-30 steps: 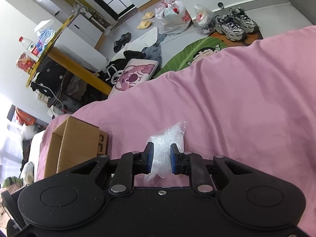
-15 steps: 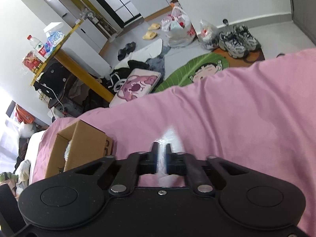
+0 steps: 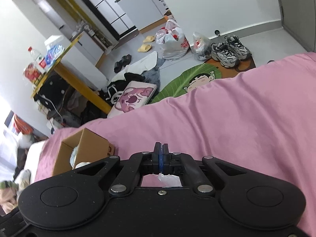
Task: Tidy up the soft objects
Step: 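Carry the white pouch and clear bag over the cardboard box with both grippers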
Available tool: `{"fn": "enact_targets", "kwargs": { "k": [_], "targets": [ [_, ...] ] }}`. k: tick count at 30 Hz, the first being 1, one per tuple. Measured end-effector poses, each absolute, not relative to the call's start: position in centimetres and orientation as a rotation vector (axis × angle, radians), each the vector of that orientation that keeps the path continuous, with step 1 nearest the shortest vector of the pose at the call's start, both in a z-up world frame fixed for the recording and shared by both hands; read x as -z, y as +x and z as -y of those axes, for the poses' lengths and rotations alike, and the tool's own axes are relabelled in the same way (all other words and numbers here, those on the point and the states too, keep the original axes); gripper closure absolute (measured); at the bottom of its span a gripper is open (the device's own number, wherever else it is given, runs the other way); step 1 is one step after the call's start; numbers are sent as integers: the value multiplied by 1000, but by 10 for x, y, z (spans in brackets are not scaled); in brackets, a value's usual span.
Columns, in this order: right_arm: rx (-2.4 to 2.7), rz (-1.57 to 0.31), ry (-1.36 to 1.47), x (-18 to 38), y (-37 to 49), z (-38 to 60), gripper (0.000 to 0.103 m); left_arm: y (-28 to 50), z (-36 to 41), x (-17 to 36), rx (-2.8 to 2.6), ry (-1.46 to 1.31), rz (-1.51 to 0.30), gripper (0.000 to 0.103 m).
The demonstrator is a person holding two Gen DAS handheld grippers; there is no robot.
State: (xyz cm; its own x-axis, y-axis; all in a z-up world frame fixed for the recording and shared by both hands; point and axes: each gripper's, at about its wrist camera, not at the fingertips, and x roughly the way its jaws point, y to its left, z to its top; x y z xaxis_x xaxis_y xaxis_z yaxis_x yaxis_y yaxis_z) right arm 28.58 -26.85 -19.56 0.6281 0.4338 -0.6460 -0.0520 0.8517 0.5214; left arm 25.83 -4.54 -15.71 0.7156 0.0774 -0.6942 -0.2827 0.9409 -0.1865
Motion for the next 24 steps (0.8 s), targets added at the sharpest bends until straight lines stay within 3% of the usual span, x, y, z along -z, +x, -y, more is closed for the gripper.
{"fn": "enact_targets", "kwargs": {
  "k": [11,12,14,15,16,24],
  "targets": [
    [-244,-893,494,206,291,264,102,244,8,135,-211,-360,-712,72],
    [-230,-905,477,207,292,262,98,244,5,134,-213,-366,-710,72],
    [-186,-930,454,208,291,262,74,243,-2,130,-214,-379,-704,72],
    [-174,-940,453,208,289,263,42,243,-6,128,-214,-384,-700,72],
    [-166,-936,448,207,286,262,19,242,-10,127,-214,-389,-695,72],
    [-167,-1122,292,237,284,226,17,244,-36,123,-213,-436,-695,72]
  ]
}}
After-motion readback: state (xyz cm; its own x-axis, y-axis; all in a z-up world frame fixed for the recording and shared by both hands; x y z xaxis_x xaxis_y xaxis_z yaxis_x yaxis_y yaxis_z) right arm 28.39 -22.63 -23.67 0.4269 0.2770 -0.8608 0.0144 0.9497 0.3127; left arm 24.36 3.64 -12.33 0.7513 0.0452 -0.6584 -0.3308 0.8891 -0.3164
